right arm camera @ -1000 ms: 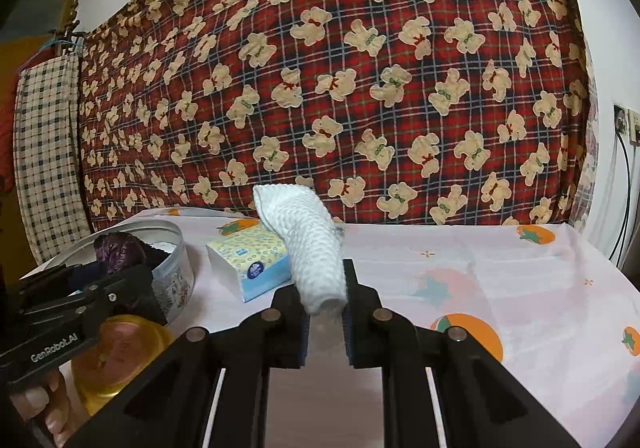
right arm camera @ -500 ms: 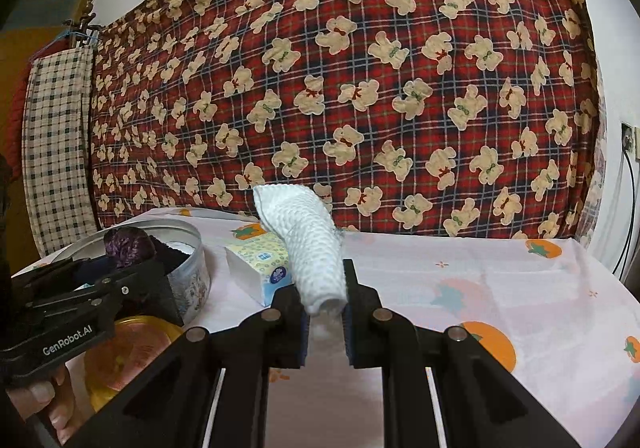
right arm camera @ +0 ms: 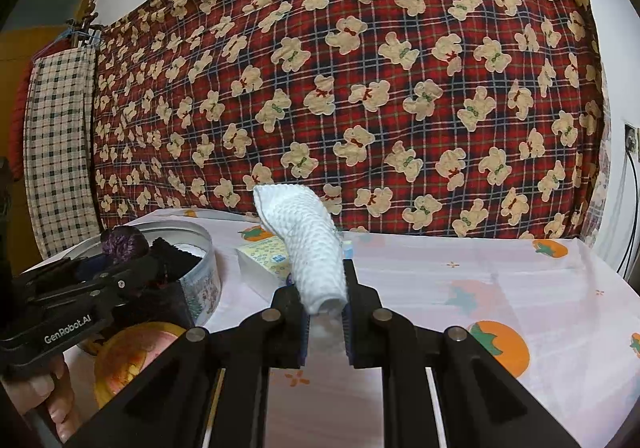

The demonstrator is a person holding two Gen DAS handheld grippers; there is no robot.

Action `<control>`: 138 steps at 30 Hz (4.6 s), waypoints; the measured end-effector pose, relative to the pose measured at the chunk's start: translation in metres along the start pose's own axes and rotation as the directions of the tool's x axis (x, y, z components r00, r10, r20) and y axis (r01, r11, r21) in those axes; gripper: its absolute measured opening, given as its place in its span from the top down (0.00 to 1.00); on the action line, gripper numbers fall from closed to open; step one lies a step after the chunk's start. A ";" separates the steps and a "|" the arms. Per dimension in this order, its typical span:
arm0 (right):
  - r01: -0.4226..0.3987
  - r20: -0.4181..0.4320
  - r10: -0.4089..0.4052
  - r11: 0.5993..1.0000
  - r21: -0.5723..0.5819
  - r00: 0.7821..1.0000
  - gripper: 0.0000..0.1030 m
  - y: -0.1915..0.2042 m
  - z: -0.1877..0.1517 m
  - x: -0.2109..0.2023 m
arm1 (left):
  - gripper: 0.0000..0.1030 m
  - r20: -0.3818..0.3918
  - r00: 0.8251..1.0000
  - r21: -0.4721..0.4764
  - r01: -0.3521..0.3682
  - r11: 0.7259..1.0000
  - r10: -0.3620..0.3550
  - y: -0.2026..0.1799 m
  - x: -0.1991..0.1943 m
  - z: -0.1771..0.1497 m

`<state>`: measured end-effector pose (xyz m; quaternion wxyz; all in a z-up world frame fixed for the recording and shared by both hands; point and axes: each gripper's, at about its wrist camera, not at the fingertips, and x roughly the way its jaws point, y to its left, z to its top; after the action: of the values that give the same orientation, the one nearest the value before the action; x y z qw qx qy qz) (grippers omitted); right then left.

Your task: Organize soft objects

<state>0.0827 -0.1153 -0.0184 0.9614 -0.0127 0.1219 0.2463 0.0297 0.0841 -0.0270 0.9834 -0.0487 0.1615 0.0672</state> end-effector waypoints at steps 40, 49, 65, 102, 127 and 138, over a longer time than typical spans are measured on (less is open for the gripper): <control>-0.086 -0.024 0.086 0.996 -0.007 0.996 0.86 0.052 0.002 0.017 | 0.62 -0.003 0.999 -0.035 -0.053 0.998 0.053 0.041 -0.010 -0.002; -0.150 -0.037 0.152 0.987 0.055 0.988 0.86 0.059 0.022 0.026 | 0.62 -0.040 0.996 -0.029 -0.076 0.997 0.074 0.057 -0.009 0.002; -0.223 -0.167 0.226 0.974 0.041 0.960 0.85 0.127 0.075 0.067 | 0.61 -0.107 0.982 0.015 -0.157 0.987 0.158 0.099 -0.005 0.028; -0.263 -0.385 0.257 0.964 0.039 0.886 0.36 0.168 0.053 0.096 | 0.05 -0.198 0.947 0.029 -0.252 0.967 0.252 0.149 0.001 0.031; -0.289 -0.265 0.306 0.952 0.101 0.915 0.31 0.153 0.053 0.040 | 0.01 -0.150 0.960 -0.002 -0.240 0.971 0.237 0.127 -0.046 0.030; -0.301 -0.268 0.314 0.949 0.091 0.911 0.31 0.160 0.051 0.039 | 0.01 -0.147 0.959 -0.038 -0.249 0.968 0.241 0.135 -0.052 0.030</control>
<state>0.0513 0.0477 0.0276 0.8838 -0.0050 0.2623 0.3873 -0.0295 0.2151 0.0076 0.9518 -0.0606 0.2336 0.1892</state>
